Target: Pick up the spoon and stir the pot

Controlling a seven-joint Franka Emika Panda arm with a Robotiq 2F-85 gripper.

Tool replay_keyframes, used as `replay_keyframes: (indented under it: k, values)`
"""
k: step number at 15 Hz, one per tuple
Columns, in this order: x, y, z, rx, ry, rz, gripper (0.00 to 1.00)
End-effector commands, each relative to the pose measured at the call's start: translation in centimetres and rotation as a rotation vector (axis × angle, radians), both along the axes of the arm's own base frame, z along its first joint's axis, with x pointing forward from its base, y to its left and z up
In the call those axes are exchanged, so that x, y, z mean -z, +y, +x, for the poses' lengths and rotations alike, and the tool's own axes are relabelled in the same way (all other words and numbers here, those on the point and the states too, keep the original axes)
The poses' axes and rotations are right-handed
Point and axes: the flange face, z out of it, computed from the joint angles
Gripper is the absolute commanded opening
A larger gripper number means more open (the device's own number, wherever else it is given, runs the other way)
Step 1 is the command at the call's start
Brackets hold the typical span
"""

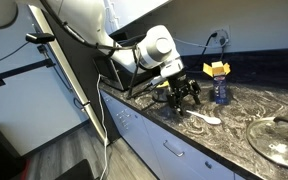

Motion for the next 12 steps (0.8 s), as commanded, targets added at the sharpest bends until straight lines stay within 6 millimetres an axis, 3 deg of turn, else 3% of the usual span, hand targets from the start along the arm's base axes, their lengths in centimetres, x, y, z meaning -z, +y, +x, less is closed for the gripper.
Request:
replay_keyframes:
  k: [1,3,4,5,12]
  values:
    - [0.12,0.34,0.95,0.011,0.012,-0.011,1.00]
    - [0.44,0.36,1.12,0.011,0.013,-0.011,1.00]
    - [0.60,0.35,1.18,0.010,0.015,-0.011,0.94]
    - [0.75,0.34,1.22,0.010,0.016,-0.011,0.74]
    - [0.76,0.30,1.46,0.013,0.013,-0.015,0.21]
